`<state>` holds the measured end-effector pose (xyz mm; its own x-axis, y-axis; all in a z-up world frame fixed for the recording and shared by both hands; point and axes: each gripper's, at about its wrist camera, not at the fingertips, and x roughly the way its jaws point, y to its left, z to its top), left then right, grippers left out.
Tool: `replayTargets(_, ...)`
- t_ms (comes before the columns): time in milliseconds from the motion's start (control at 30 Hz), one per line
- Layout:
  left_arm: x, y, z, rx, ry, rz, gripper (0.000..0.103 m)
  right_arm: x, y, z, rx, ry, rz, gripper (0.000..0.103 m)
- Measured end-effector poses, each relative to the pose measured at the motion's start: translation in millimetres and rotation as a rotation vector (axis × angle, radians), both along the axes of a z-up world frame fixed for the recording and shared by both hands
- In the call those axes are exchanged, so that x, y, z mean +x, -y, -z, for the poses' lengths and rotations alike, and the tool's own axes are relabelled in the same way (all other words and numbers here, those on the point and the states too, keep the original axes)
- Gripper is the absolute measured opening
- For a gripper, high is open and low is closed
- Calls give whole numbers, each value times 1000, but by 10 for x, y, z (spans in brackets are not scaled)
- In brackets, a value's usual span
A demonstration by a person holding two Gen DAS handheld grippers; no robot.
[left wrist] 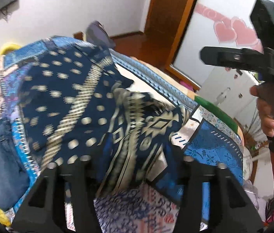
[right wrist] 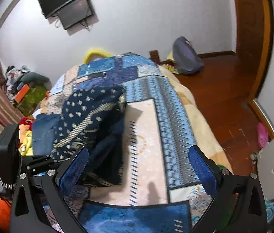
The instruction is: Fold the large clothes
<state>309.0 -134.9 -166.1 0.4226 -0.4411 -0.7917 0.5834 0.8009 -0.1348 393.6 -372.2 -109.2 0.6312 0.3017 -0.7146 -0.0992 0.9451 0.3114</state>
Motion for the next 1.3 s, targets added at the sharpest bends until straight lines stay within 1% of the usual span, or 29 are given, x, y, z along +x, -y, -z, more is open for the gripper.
replayTargets(67,-68,-96,-109,2,29,-19,63,41,-106,-44,29,9,-33,102)
replayTargets(133,-114,-254,-222,19,80,-66,67,110,-253,-53,59,10,-73,102)
replayTargets(233,-82,-511,-332,30,140,-145,80,223,-503,33,66,-12,-120,102)
replayTargets(267,-46,-621,-350,27,161,-184,87,256,-571,87,65,-22,-136,102)
replayTargets(300,10,-765,-328,27,175,-223,90,300,-664,173,62,-41,-155,102)
replayTargets(367,102,-821,-224,49,181,-279,90,374,-803,389,54,-97,-169,102)
replayTargets(433,216,-869,-22,110,138,-301,90,436,-918,679,54,-187,-183,102)
replayTargets(500,267,-891,211,175,102,-304,90,447,-968,917,48,-247,-193,102)
replayTargets(567,231,-917,364,185,96,-288,91,439,-945,1118,41,-290,-182,102)
replayTargets(633,173,-971,413,171,99,-285,91,423,-852,1284,17,-338,-161,102)
replayTargets(700,88,-1048,422,170,97,-281,91,380,-748,1342,13,-344,-161,103)
replayTargets(767,41,-1100,439,180,88,-275,91,324,-684,1314,-34,-339,-176,102)
replayTargets(833,8,-1164,451,213,83,-282,91,268,-635,1250,-86,-333,-188,102)
replayTargets(900,-18,-1247,423,251,106,-309,91,223,-564,1140,-99,-314,-204,102)
replayTargets(933,-25,-1282,392,251,113,-320,91,207,-538,1069,-98,-300,-205,102)
replayTargets(967,-24,-1321,359,242,116,-333,91,195,-520,1010,-94,-287,-203,102)
replayTargets(1033,18,-1408,246,197,120,-367,91,201,-488,868,-80,-252,-201,102)
replayTargets(1133,109,-1474,53,110,126,-394,91,266,-475,680,-49,-200,-199,102)
replayTargets(1233,208,-1443,-104,16,117,-386,91,391,-495,550,18,-162,-198,102)
replayTargets(1300,322,-1389,-126,-44,85,-365,91,503,-526,554,56,-170,-200,102)
